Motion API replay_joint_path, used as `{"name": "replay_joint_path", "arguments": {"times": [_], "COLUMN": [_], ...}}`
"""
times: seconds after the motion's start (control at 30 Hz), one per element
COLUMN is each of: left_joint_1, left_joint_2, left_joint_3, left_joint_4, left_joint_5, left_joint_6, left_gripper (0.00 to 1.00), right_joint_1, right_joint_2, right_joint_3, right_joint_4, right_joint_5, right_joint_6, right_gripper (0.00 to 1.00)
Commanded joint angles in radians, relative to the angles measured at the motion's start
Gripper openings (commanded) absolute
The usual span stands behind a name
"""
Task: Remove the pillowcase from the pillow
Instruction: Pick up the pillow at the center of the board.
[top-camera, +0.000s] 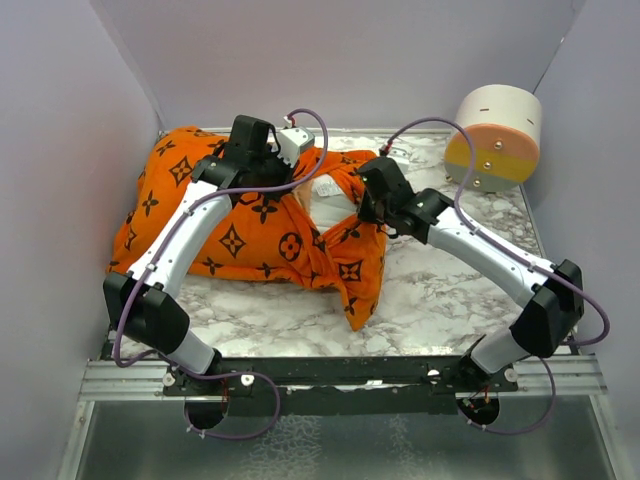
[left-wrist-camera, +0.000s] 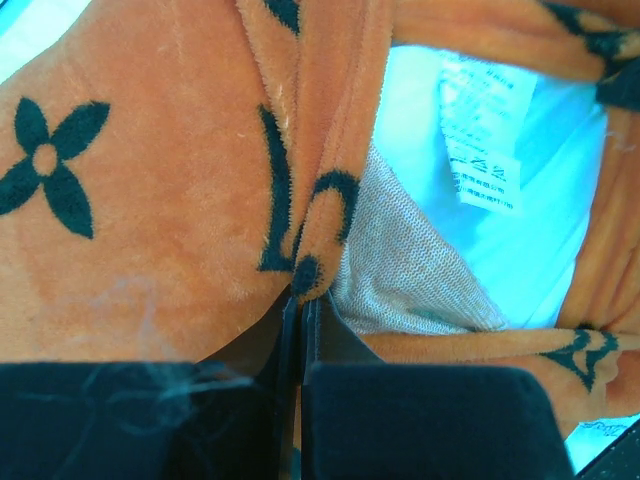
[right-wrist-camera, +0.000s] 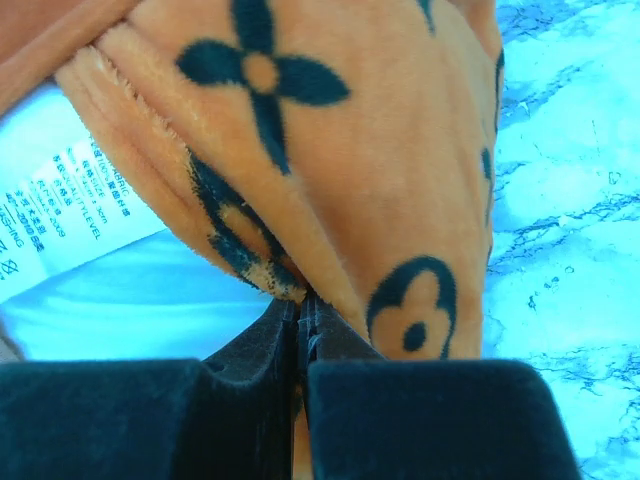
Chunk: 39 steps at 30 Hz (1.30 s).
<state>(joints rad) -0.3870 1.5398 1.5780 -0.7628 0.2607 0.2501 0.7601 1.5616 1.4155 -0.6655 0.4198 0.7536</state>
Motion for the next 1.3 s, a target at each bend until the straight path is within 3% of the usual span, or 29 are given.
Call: {"name": "replay_joint_path", "arguments": {"times": [0.0,0.27,0.43,0.57,0.63,0.77,0.87,0.93,1.07,1.17,1.27], "left_joint_1": [0.044,0.044,0.044,0.043,0.044,0.044,0.038,0.025,-0.029,-0.074,-0.082], "left_joint_2": [-0.052,-0.084,-0.088,-0.063,-0.027,0.081,0.136,0.101,-0.027,-0.082,-0.093], "left_joint_3": [-0.026,-0.038,0.059,0.247,0.395,0.762,0.973,0.927,0.627,0.494,0.467], "left_joint_4": [-0.109,-0.128,-0.179,-0.229,-0.25,-0.292,-0.29,-0.226,-0.078,0.007,0.087], "left_joint_5": [-0.074,-0.072,-0.039,-0.022,-0.043,-0.087,-0.081,-0.073,-0.072,-0.093,-0.102], "left_joint_6": [0.037,0.067,0.062,0.064,0.06,0.063,0.101,0.135,0.199,0.23,0.24], "left_gripper": [0.0,0.0,0.02,0.42,0.55,0.65,0.68,0.7,0.72,0.73,0.72], "right_joint_1": [-0.12,-0.292,-0.326,-0.326,-0.326,-0.322,-0.31,-0.295,-0.248,-0.187,-0.137], "right_joint_2": [-0.073,-0.066,0.017,0.07,0.146,0.353,0.369,0.309,0.234,0.233,0.233], "right_joint_3": [-0.11,-0.19,0.091,0.381,0.586,1.103,1.162,1.047,0.887,0.894,0.911], "right_joint_4": [-0.028,0.07,0.105,0.227,0.232,0.165,0.263,0.377,0.508,0.506,0.493], "right_joint_5": [0.015,-0.188,-0.276,-0.392,-0.461,-0.619,-0.676,-0.701,-0.817,-0.887,-0.941], "right_joint_6": [-0.02,-0.043,-0.141,-0.224,-0.234,-0.199,-0.157,-0.147,-0.142,-0.193,-0.228], "right_gripper": [0.01,0.01,0.01,0.01,0.01,0.01,0.01,0.01,0.01,0.01,0.01]}}
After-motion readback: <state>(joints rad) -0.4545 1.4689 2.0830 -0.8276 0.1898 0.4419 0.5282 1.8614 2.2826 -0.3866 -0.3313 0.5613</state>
